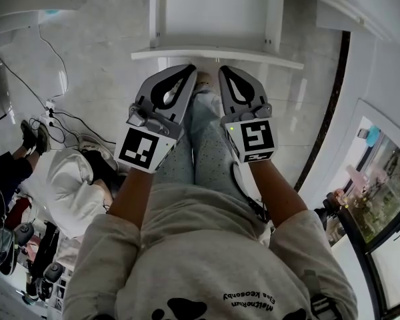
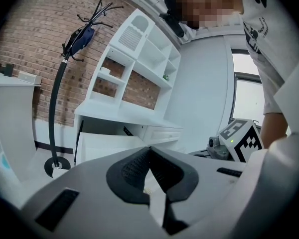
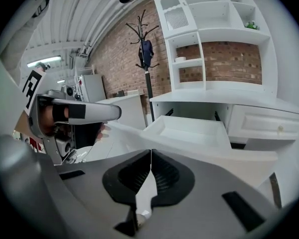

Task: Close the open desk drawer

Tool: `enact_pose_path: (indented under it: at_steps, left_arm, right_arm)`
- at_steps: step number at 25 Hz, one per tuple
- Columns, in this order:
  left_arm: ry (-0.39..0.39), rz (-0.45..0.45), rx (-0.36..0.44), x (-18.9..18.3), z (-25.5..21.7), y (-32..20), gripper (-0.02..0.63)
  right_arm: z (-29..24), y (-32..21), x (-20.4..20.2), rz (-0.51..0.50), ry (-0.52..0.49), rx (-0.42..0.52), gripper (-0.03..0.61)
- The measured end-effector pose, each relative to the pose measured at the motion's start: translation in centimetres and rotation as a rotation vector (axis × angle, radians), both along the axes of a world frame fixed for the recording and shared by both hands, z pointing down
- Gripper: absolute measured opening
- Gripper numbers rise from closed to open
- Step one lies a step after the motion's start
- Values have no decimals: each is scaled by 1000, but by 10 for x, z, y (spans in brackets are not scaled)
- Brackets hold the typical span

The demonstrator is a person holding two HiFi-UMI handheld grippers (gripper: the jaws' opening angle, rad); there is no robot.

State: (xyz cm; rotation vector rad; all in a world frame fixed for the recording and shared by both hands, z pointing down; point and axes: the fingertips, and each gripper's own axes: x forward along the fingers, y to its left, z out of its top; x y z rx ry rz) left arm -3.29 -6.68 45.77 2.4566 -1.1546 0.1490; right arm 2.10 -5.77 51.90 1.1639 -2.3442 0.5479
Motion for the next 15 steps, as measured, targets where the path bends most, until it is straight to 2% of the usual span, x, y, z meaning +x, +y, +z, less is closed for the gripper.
enact_pose_path:
  at_steps: [8, 15]
  left_arm:
    - [9, -4, -9, 1, 16, 0, 18]
    - [-30, 37, -41, 4, 39, 8, 18]
  right_arm:
    - [33, 1, 2, 8, 41, -48, 34]
    - [60, 9, 0, 28, 63, -119, 35]
